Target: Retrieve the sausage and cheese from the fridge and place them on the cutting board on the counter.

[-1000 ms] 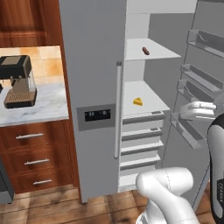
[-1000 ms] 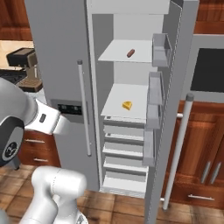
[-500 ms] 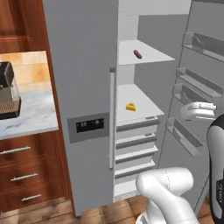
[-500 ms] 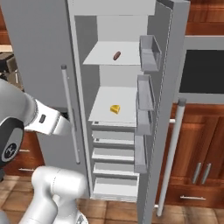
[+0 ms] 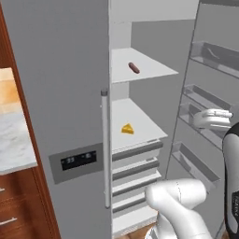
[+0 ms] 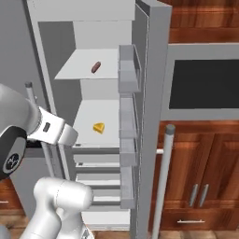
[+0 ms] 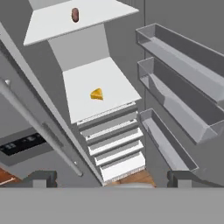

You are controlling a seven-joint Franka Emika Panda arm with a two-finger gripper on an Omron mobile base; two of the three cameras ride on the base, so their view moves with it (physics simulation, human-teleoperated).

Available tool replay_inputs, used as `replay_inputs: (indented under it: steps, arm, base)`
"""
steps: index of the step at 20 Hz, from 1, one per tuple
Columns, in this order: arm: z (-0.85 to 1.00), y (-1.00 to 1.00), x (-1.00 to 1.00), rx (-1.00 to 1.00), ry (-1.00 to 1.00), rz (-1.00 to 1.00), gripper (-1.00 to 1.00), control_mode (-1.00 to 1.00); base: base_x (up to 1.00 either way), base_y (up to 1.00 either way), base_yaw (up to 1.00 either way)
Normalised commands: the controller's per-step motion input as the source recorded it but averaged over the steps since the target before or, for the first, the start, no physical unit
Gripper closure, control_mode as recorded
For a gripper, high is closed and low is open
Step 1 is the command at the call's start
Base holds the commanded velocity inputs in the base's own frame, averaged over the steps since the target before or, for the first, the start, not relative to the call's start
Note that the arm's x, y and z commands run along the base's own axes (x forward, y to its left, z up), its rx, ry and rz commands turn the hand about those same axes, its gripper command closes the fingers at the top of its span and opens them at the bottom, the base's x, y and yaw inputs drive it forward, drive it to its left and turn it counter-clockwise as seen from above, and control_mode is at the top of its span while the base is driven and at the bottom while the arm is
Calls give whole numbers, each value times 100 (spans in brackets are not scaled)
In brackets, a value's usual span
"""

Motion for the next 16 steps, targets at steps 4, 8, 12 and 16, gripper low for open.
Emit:
replay_inputs:
  steps: [4, 8, 12, 16]
  arm:
    - [0, 0, 0, 0, 0, 0, -100, 100]
    - [0, 0, 0, 0, 0, 0, -100, 100]
    - [0, 0, 0, 0, 0, 0, -100, 100]
    - [0, 0, 0, 0, 0, 0, -100, 100]
  base:
    - [87, 7, -8]
    - [63, 2, -8]
    - [5, 0, -1]
    - [0, 0, 0]
